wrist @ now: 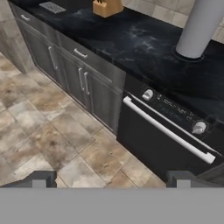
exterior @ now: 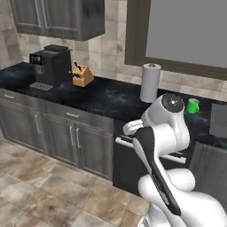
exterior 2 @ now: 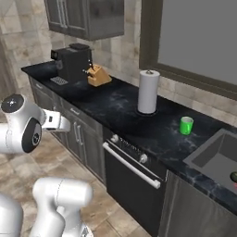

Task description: Clear the mugs and bowl far away from the sink.

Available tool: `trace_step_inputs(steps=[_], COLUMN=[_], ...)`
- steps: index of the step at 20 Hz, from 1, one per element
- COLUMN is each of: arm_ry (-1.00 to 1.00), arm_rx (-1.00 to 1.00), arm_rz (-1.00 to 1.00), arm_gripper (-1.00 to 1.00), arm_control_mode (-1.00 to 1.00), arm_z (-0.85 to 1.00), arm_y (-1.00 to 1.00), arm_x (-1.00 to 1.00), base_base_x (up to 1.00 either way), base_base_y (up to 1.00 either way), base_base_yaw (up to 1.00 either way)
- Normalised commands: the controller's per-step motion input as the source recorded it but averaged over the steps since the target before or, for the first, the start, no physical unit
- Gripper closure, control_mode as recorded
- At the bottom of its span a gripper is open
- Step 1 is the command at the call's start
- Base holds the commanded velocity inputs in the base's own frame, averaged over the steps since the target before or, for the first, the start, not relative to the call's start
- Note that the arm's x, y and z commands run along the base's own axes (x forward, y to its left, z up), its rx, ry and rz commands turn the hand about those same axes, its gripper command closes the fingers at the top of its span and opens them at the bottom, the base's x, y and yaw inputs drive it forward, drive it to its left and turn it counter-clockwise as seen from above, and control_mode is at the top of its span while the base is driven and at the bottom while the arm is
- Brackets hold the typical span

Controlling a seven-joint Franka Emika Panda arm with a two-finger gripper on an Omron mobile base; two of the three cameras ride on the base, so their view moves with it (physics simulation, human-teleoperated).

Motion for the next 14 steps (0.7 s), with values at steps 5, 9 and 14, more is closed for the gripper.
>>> trace_step_inputs(steps=[5, 9, 14], arm_ry=[0.0, 0.0, 0.0], arm_rx=[0.0, 0.0, 0.0], arm_rz=[0.0, 0.0, 0.0], arm_gripper=[-1.0, -1.0, -1.0], arm_control_mode=[1.0, 1.0, 1.0], arm_z=[0.0, 0.0, 0.0], arm_y=[0.0, 0.0, 0.0], arm_x=[0.0, 0.0, 0.0], base_base_x=[0.08, 0.34, 0.17], base_base_y=[-0.5, -0.25, -0.53], base_base_yaw=[-0.03, 0.01, -0.07])
